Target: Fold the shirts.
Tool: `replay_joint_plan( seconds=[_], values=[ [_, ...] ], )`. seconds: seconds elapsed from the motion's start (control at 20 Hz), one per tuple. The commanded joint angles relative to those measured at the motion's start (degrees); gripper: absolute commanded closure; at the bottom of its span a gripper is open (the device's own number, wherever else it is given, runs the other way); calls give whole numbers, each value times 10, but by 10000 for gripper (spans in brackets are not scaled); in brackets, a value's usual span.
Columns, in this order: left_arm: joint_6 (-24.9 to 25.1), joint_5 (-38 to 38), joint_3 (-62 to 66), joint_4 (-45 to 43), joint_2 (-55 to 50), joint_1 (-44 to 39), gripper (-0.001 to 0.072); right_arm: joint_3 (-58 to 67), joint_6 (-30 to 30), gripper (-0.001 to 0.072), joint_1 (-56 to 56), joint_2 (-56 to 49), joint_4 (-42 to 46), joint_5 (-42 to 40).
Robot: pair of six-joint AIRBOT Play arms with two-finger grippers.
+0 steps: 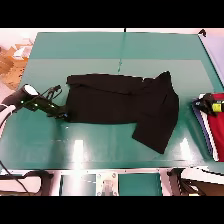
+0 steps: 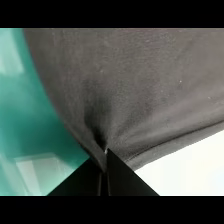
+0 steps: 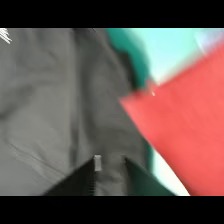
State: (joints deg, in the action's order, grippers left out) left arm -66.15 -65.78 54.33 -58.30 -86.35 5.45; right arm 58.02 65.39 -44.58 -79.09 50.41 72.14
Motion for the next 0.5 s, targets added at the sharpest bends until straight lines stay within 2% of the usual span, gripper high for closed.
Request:
replay_joint_plan(
  seconds=[0.0, 0.15, 0.45],
  values=[
    [5, -11, 7, -15, -1, 32, 687, -50, 27, 442, 0, 0, 72, 13],
    [18, -22, 7, -11, -1, 42, 687, -115, 1, 325, 2, -14, 47, 1],
    [22, -14, 7, 6, -1, 42, 687, -162, -59, 330, 56, -84, -36, -14]
  ],
)
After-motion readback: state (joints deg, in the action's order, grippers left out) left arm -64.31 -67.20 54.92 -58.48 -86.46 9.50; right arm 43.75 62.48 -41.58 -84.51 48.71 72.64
